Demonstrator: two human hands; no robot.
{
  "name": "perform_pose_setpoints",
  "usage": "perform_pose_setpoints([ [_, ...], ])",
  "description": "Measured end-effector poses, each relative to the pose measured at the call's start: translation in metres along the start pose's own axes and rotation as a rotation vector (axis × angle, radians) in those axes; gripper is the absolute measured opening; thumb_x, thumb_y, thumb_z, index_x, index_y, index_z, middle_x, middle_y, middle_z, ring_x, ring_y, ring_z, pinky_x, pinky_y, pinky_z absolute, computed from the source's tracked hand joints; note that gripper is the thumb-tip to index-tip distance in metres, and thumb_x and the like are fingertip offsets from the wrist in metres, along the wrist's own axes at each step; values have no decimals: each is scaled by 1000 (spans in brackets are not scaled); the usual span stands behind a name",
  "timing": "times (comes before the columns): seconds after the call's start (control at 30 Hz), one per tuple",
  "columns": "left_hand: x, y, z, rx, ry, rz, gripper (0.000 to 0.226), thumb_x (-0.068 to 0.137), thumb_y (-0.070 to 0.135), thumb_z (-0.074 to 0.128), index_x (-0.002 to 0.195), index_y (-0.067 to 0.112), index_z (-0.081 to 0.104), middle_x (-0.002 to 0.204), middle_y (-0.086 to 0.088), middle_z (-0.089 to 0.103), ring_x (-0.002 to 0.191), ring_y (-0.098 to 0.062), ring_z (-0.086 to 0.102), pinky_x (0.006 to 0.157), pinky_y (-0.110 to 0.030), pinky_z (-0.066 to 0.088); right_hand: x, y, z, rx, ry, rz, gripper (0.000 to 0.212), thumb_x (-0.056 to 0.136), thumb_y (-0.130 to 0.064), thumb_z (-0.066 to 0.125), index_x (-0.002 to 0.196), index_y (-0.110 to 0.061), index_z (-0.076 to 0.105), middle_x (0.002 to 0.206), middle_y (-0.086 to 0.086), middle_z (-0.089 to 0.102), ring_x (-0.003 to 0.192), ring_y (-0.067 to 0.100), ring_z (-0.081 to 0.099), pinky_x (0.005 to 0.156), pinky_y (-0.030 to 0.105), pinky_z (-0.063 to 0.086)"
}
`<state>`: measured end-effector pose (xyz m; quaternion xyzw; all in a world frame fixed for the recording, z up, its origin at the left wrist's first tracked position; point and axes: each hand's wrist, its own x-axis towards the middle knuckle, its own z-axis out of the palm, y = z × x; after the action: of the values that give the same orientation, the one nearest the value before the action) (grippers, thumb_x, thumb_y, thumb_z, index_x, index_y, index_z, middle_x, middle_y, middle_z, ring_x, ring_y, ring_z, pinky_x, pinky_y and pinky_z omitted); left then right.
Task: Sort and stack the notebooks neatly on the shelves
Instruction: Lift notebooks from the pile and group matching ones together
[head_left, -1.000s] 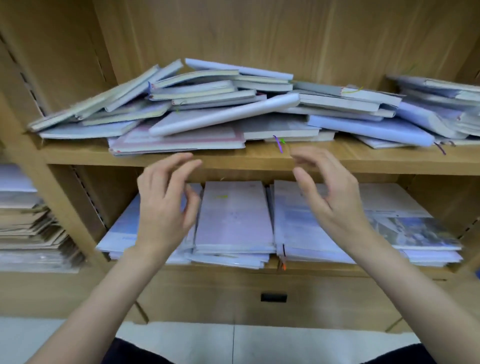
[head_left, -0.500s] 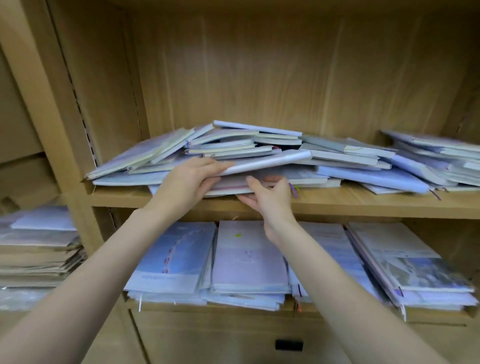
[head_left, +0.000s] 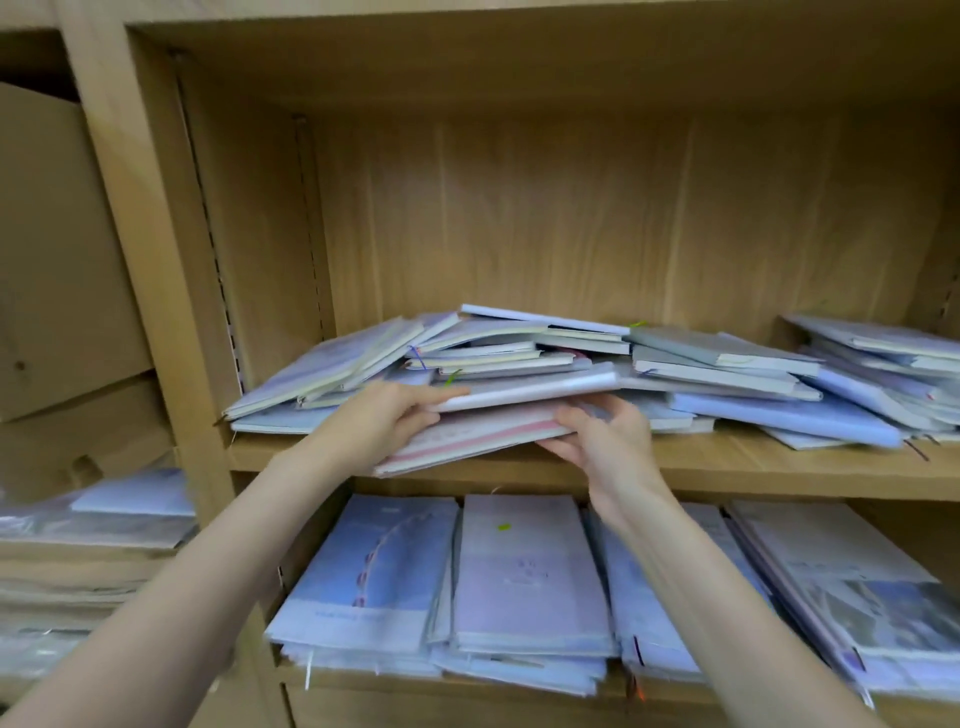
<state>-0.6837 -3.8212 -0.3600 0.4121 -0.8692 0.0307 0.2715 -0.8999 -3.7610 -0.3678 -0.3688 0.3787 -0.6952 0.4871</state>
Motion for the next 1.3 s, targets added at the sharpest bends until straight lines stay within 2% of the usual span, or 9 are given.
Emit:
perform_pose_setpoints([
  [0.17,7,4,-5,31,114,-24,42,94,16,53,135,26,46,59,5,50,58,-15,45,60,-7,35,8,-25,-5,-97,-16,-61,28,89,10,49,116,7,56,111,22,61,78,22,65,53,22,56],
  [0.33,17,-6,-6,-134,156,-64,36,94,14,53,129,21,56,114,0,67,102,-13,58,72,-8,34,26,-65,6,-167,18,-153,35,86,13,50,120,4,51,98,19,57,67,19,62,48,23,55],
  [0.43,20,-15,-8,-212,90,-98,33,93,13,55,124,24,60,116,8,64,108,-12,58,88,-25,43,32,-74,-2,-171,69,-131,42,85,11,52,125,-1,44,92,15,56,65,21,64,49,26,56],
  [0.57,-5,2,-4,-492,70,-171,31,94,13,52,119,31,52,119,11,58,116,-3,53,96,-15,38,25,-47,-32,-268,24,57,56,86,11,51,135,-10,35,86,11,54,57,18,62,46,29,56],
  [0.7,-37,41,-2,-566,1,-127,48,81,58,59,125,49,43,135,27,40,123,21,32,101,-3,23,19,-47,-32,-200,-81,128,54,90,10,46,137,-10,30,110,18,53,76,24,61,52,32,58],
  [0.83,-48,64,11,-323,-91,-184,79,57,78,50,127,63,15,152,20,13,142,-2,3,118,-37,8,3,-46,-20,-55,-90,131,24,91,12,42,108,-5,43,91,14,56,74,25,62,67,42,58],
  [1.03,-16,70,-47,-662,395,-180,35,95,38,47,129,39,40,130,22,47,125,3,43,101,-15,34,22,-135,44,-14,-36,-71,23,83,22,38,98,5,41,93,26,45,82,44,62,56,45,57],
  [1.13,-24,75,-55,-801,426,-318,40,98,39,36,138,39,33,139,18,39,125,-4,41,104,-28,38,21,-181,49,32,-36,-127,40,84,19,36,123,9,36,107,40,45,72,48,65,43,36,54],
  [1.3,-47,92,-40,-1227,385,-509,50,87,57,43,134,39,41,139,7,42,130,-15,40,91,-37,46,-27,-173,7,-131,-113,-42,16,86,11,42,101,8,44,78,34,60,58,39,68,49,31,57],
])
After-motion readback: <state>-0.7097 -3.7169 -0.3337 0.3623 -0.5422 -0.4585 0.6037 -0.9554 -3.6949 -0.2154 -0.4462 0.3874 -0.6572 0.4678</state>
